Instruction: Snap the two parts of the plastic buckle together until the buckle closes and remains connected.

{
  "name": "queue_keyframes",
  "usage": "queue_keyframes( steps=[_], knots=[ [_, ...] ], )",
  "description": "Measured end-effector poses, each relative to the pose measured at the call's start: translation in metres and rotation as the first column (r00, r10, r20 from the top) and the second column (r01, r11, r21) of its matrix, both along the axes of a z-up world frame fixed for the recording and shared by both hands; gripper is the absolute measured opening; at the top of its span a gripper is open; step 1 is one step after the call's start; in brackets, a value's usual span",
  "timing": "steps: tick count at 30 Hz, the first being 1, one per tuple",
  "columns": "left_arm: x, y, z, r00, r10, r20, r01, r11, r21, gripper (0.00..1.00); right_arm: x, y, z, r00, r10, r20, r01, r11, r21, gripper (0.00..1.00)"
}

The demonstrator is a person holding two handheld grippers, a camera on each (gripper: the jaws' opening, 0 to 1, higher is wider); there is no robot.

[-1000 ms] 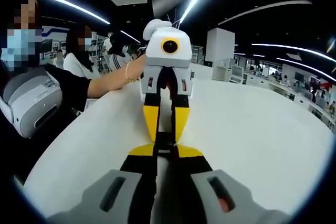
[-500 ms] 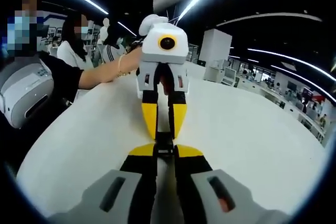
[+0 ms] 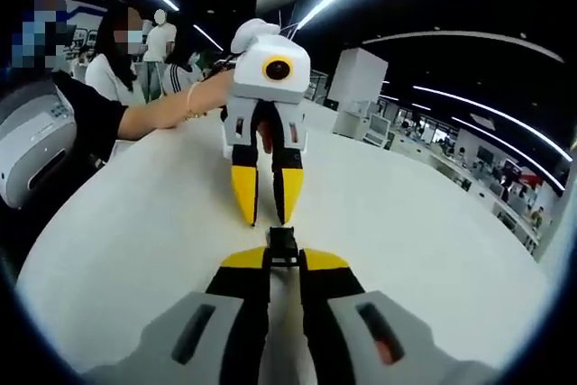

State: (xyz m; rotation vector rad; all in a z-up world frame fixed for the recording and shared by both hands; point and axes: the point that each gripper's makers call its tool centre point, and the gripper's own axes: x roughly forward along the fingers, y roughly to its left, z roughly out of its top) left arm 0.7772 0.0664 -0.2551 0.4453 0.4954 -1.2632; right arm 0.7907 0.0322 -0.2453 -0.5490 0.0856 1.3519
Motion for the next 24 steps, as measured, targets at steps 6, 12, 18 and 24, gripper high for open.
queue_keyframes(
  steps=[6, 12, 18, 24],
  knots=[
    [-0.001, 0.0, 0.0, 1.0, 0.0, 0.001, 0.0, 1.0, 0.001, 0.13, 0.011, -0.005, 0.003, 0.998, -0.041, 0.045, 0.042, 0.999, -0.008, 0.12],
    [-0.002, -0.001, -0.001, 1.0, 0.0, -0.001, 0.0, 1.0, -0.002, 0.13, 0.018, -0.006, 0.002, 0.996, -0.06, 0.058, 0.062, 0.998, -0.021, 0.12],
    [-0.003, -0.002, -0.001, 1.0, -0.003, -0.002, 0.003, 1.0, -0.004, 0.12, 0.024, -0.006, 0.001, 0.996, -0.08, 0.042, 0.08, 0.997, -0.015, 0.13],
    [-0.005, -0.003, -0.002, 1.0, -0.002, -0.003, 0.002, 1.0, -0.005, 0.12, 0.028, -0.007, 0.001, 0.994, -0.1, 0.034, 0.1, 0.995, -0.007, 0.13]
  ],
)
